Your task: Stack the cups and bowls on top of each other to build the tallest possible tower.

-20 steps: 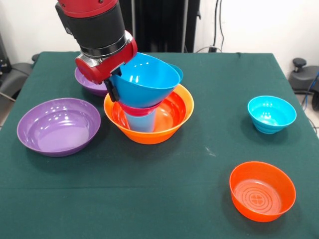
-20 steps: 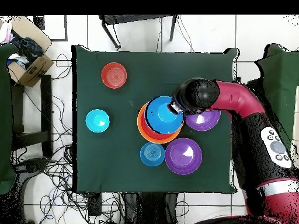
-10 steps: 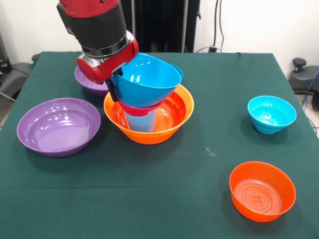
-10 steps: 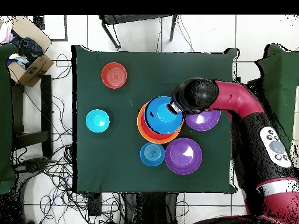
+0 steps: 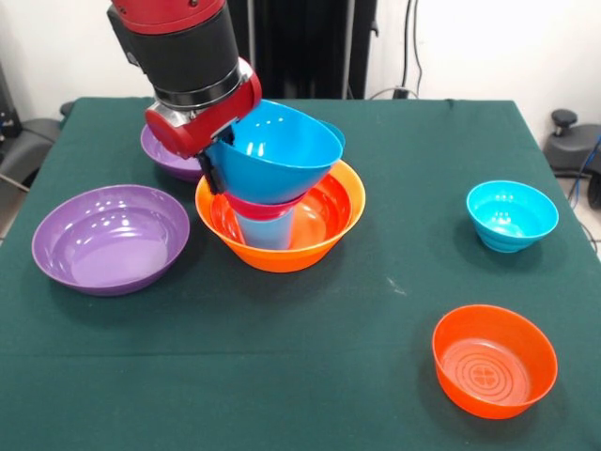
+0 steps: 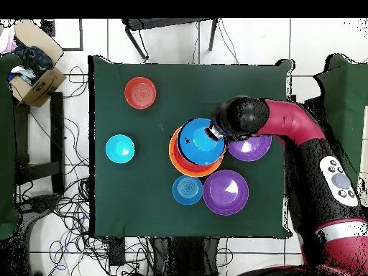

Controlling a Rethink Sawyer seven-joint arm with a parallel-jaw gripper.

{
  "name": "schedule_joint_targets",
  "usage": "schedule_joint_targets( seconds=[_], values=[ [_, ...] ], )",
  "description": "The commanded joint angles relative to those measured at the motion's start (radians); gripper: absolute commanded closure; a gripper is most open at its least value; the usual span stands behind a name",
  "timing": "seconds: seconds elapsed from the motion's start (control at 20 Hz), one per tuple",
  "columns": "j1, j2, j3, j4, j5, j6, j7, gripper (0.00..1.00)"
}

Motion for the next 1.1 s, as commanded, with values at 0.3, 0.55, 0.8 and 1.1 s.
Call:
schedule_joint_targets(
  seconds=[0.3, 0.55, 0.8, 1.1],
  values=[
    [0.023, 0.043, -0.013, 0.044, 0.052, 0.065, 0.064, 0.00],
    [0.027, 0.038, -0.020, 0.047, 0.060, 0.066, 0.061, 0.00],
    [0.028, 0.030, -0.020, 0.048, 0.065, 0.081, 0.058, 0.00],
    [0.031, 0.017, -0.021, 0.043, 0.067, 0.105, 0.055, 0.00]
  ],
)
